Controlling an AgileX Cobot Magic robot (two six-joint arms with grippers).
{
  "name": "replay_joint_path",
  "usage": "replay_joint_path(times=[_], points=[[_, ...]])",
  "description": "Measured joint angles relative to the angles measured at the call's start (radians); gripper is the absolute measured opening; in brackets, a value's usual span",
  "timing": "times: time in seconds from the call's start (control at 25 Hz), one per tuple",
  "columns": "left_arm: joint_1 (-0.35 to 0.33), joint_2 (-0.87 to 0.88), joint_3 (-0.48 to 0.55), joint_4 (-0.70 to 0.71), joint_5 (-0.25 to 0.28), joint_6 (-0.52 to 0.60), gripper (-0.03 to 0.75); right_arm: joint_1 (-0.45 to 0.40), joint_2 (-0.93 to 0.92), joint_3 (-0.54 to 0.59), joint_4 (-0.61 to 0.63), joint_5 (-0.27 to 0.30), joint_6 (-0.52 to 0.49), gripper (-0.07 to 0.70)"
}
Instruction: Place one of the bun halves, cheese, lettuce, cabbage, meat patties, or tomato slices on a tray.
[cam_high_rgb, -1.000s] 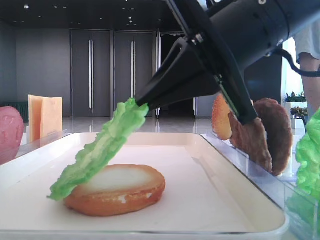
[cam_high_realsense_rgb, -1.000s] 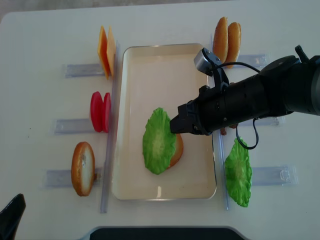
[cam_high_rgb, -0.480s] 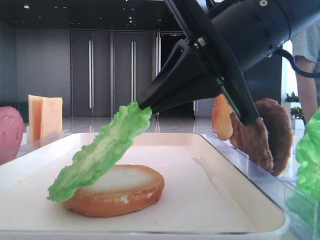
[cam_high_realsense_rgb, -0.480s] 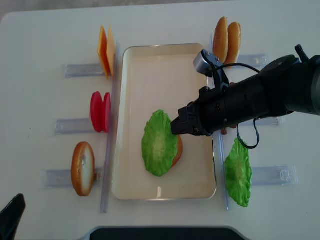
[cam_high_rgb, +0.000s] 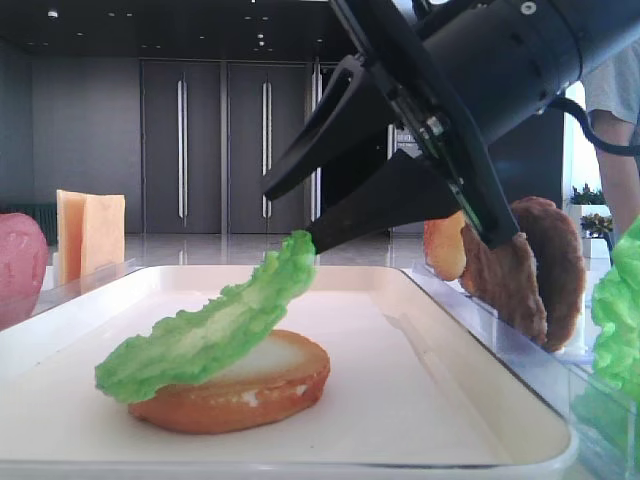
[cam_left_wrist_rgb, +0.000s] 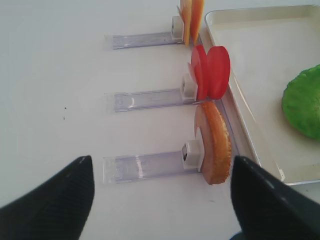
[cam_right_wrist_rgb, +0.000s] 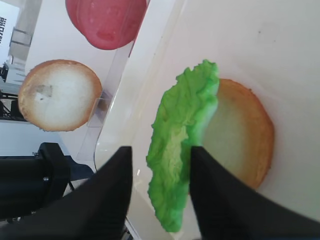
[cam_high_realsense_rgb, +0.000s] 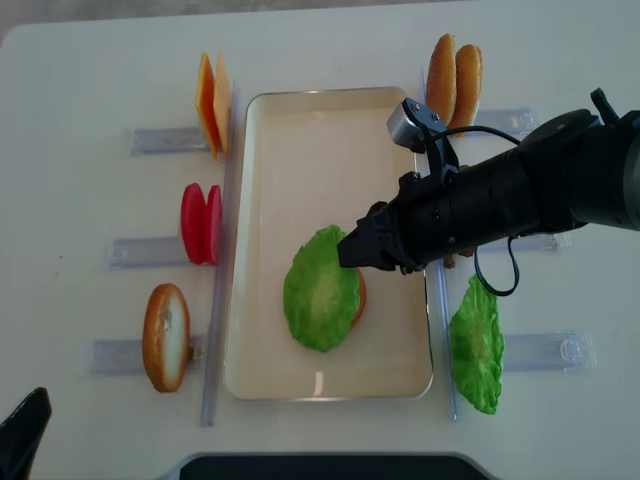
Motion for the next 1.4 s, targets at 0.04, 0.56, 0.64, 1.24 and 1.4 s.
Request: replay_joint_path(times=[0.04,0.56,0.64,1.24,1.4], points=[[0.000,0.000,0.000,0.000,0.000,0.000,0.653,0.000,0.000,0.000,-0.005,-0.001,-0.001,0.338],[0.000,0.000,0.000,0.000,0.000,0.000,0.653,0.000,-0.069,0.000,-0.079,-0.055,0.007,0.523],[0.000,0.000,0.000,0.000,0.000,0.000,0.653,0.000,-0.114,0.000,-0.117,-0.069,0.039,0.524],[0.000,0.000,0.000,0.000,0.000,0.000,0.653,0.001,-0.417,-0.021,-0.576,-0.061,0.470,0.524],[0.000,0.000,0.000,0.000,0.000,0.000,0.653,0.001,-0.436,-0.110,-0.943,-0.012,0.771,0.524]])
